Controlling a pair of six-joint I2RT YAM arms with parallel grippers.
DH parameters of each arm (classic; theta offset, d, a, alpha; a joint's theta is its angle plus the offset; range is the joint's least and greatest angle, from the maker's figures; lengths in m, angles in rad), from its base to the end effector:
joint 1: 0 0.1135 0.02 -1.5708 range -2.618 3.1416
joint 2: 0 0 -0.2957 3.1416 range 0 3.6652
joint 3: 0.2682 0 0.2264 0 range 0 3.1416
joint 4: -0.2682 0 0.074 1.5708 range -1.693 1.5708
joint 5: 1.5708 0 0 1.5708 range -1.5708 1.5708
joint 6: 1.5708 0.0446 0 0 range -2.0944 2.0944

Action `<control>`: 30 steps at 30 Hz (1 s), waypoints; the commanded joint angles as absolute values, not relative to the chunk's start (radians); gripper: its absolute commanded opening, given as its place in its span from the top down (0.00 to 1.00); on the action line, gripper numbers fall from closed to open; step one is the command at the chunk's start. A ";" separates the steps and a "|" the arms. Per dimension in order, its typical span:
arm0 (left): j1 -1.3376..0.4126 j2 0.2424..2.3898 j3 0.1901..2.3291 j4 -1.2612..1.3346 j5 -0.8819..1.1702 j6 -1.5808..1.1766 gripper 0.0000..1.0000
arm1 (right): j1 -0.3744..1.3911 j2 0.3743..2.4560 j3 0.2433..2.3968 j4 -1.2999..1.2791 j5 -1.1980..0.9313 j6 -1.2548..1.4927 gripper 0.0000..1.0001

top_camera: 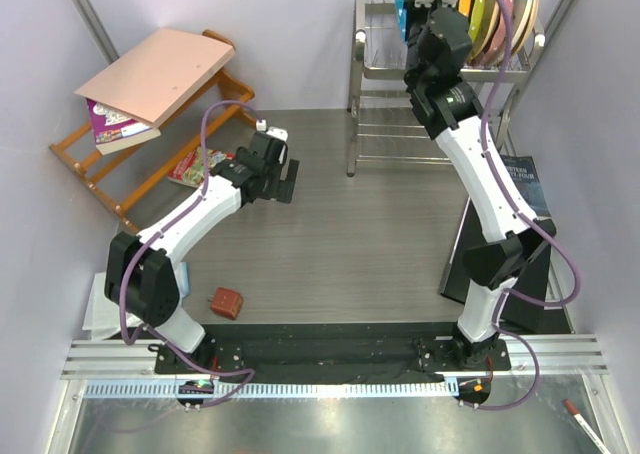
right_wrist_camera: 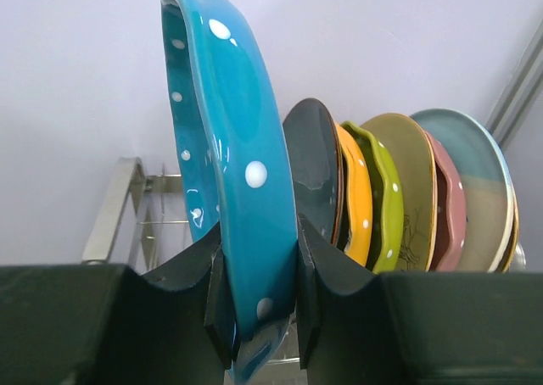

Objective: Load the plates into the dish rack

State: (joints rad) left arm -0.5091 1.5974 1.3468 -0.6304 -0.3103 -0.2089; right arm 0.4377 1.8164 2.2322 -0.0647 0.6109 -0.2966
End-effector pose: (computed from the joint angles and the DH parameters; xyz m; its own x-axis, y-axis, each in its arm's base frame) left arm 0.2933 -0.1481 0.3232 -0.7200 0.1757 -0.6714 0.1484 0.9840 0.0984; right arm 0.3470 0.1341 0.5814 0.2568 -0.1442 -0.9557 0.2256 0.9704 -0.0858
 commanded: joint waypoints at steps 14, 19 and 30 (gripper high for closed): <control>-0.508 1.525 1.292 -0.548 -0.285 -0.255 0.00 | 0.426 1.947 2.439 0.157 0.755 -0.443 0.99; -0.508 1.534 1.279 -0.538 -0.288 -0.255 0.01 | 0.420 1.989 2.433 0.153 0.755 -0.446 0.99; -0.508 1.562 1.269 -0.528 -0.291 -0.255 0.01 | 0.371 2.055 2.454 0.140 0.739 -0.436 0.99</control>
State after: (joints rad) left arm -0.5091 1.5555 1.2655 -0.5716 -0.2916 -0.2394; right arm 0.3878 2.0853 2.3672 -0.0158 0.7525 -0.4461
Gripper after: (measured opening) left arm 0.994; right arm 0.325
